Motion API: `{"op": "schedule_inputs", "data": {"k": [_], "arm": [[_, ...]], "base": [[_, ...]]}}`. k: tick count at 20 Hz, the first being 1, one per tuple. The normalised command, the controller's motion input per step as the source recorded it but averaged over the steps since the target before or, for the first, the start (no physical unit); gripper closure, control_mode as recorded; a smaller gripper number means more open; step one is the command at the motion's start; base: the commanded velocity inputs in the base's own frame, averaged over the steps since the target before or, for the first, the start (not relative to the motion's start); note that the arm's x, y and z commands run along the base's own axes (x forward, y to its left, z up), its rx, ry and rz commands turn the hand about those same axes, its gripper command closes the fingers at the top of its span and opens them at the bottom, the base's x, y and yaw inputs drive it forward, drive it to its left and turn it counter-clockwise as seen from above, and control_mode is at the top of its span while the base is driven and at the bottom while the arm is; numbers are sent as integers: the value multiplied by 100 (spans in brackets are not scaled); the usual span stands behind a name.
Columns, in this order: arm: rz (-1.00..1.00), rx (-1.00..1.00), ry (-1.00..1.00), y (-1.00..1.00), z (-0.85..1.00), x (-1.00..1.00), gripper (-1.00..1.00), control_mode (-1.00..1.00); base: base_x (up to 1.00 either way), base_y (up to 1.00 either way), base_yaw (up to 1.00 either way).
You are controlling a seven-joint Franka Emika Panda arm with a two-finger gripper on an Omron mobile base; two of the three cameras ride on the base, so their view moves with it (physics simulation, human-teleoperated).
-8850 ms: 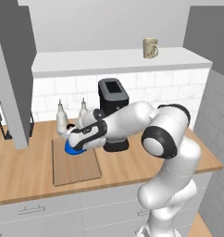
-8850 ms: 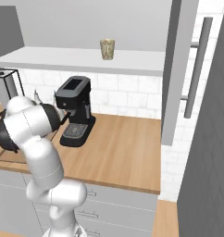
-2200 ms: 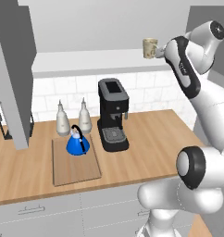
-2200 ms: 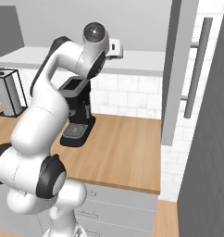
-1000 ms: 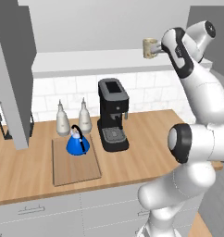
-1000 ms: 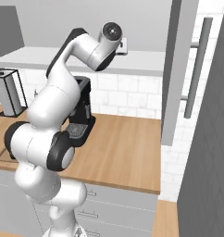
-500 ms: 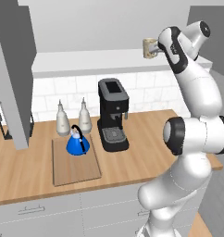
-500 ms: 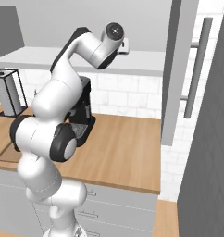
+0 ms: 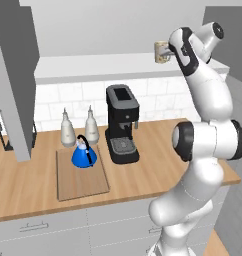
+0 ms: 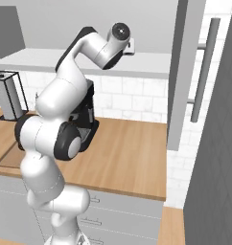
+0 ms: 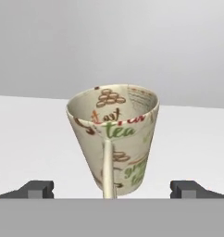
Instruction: Pick the kettle from the counter and place it on the tray. Then pick the mug from the cabinet and place it on the tray. Then close the cabinet doors.
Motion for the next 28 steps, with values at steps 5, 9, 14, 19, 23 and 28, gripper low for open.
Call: {"op": "schedule_inputs", "data": {"k": [5, 9, 14, 19, 23, 28], "arm": [[0, 0, 0, 0, 0, 11, -100, -100], [0, 0, 0, 0, -3, -5, 100, -100], [0, 0, 0, 0, -5, -4, 100, -100], [0, 0, -1, 1, -17, -9, 100, -100], [5, 0, -3, 7, -10, -48, 100, -100], [15, 0, -1, 10, 2, -85, 100, -100]], "base": [[0, 0, 0], [0, 0, 0], [0, 0, 0], [0, 0, 0], [0, 0, 0], [0, 0, 0]]}}
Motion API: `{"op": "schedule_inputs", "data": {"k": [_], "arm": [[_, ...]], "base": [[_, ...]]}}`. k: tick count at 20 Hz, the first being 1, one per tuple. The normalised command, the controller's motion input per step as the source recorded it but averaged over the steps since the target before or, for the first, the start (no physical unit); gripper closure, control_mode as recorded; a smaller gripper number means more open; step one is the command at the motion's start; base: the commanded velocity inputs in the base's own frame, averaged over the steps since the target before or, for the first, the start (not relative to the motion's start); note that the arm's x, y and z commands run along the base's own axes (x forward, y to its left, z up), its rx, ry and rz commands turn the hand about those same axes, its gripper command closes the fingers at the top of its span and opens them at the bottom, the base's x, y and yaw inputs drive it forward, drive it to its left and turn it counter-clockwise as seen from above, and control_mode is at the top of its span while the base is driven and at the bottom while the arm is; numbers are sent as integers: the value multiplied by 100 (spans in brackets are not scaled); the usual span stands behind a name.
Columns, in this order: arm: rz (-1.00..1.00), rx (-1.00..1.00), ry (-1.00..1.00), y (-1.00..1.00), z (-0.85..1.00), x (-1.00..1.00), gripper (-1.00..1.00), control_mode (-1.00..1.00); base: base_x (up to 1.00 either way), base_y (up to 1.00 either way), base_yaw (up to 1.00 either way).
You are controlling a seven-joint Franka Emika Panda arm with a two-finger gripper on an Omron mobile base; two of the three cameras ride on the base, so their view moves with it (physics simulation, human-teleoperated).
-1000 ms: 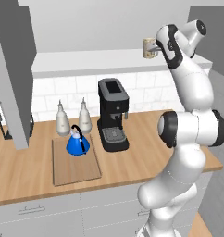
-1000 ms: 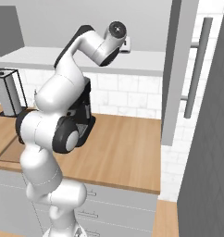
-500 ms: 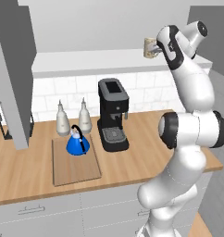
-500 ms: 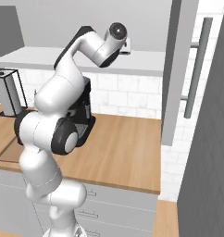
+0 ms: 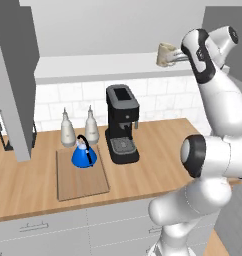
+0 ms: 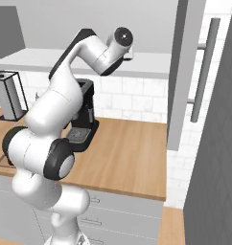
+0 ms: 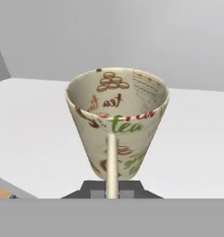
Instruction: Pick the kettle from the counter and place it on the tray. Then pick the mug from the cabinet and place it on the tray. Then close the cabinet doors.
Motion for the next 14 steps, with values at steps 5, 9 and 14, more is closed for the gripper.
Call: {"op": "schedule_inputs", "data": {"k": [5, 9, 14], "arm": [[27, 0, -1, 22, 2, -98, 100, -100], [26, 0, 0, 37, -7, -100, 100, -100], [30, -7, 0, 52, -38, -100, 100, -100]], "base": [[0, 0, 0], [0, 0, 0], [0, 0, 0]]}}
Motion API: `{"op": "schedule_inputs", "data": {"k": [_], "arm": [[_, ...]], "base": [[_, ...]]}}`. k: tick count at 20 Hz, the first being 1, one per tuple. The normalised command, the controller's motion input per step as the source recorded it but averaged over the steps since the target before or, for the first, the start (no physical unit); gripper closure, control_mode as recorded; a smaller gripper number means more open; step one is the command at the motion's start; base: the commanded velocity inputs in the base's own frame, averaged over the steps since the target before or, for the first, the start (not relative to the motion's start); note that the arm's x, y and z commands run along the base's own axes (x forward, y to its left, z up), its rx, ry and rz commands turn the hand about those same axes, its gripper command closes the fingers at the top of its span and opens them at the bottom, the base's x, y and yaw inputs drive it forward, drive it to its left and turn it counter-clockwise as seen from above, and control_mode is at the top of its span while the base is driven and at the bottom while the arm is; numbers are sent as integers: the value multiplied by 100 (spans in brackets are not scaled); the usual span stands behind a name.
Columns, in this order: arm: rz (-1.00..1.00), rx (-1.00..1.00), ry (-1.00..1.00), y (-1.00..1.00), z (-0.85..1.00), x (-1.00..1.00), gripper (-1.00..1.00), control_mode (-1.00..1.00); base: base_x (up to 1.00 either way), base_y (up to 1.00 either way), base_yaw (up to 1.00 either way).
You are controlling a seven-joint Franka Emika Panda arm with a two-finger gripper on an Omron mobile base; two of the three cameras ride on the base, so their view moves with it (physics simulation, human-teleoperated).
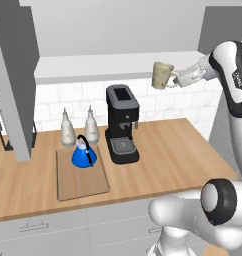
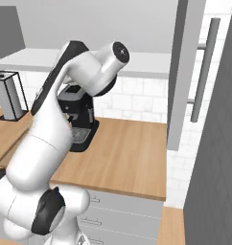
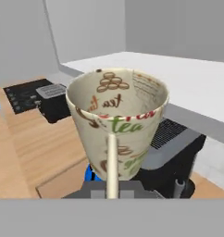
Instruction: Pick the kettle from the counter and place it on the tray. Then pick the mug from the cabinet and place it on the tray. Then close the cabinet doors.
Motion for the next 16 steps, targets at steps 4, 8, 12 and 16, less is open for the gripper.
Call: {"op": "schedule_inputs", "data": {"k": [4, 8, 12, 16], "arm": [[23, -17, 4, 76, -67, -86, 100, -100], [19, -21, 2, 89, -83, -78, 100, -100], [19, -16, 0, 91, -93, -75, 100, -100], [16, -5, 3, 87, -93, -49, 100, -100]], "base": [[0, 0, 0], [0, 0, 0], [0, 0, 0], [0, 0, 0]]}}
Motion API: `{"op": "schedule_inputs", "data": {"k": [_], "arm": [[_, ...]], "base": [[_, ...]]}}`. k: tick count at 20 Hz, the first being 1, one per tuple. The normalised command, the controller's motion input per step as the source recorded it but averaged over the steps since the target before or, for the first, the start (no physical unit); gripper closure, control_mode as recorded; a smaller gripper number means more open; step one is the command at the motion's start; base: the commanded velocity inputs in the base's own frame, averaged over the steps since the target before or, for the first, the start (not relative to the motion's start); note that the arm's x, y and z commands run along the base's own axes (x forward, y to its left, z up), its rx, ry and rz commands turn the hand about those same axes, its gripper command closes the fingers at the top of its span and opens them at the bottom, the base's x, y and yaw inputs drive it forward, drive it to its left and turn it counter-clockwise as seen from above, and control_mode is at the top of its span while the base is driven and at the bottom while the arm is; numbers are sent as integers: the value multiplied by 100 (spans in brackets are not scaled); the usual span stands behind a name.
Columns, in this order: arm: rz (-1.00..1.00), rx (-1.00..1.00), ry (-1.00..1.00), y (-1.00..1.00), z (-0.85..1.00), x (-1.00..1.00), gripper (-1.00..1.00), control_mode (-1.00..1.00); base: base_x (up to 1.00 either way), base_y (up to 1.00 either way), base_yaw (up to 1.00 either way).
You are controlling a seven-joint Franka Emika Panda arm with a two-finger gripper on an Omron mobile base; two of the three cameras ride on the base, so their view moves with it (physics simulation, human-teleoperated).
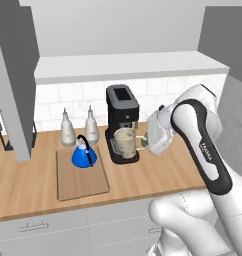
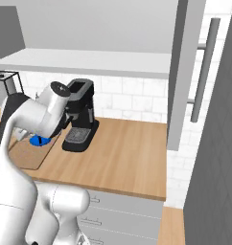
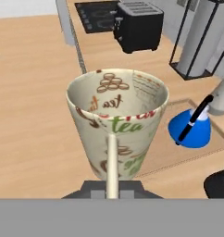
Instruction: Pick the kettle from the counter and place it on the tray. Then pick the mug from the cabinet and place it on the tray. Then close the cabinet doors.
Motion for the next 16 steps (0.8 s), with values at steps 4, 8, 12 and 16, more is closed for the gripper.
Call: {"op": "schedule_inputs", "data": {"k": [4, 8, 12, 16], "arm": [[8, 2, 4, 81, -100, 3, 100, -100], [0, 2, 33, 70, -98, 79, 100, -100], [2, 7, 42, 40, -56, 100, 100, -100], [6, 1, 5, 54, -40, 69, 100, -100]], "base": [[0, 0, 0], [0, 0, 0], [0, 0, 0], [0, 0, 0]]}}
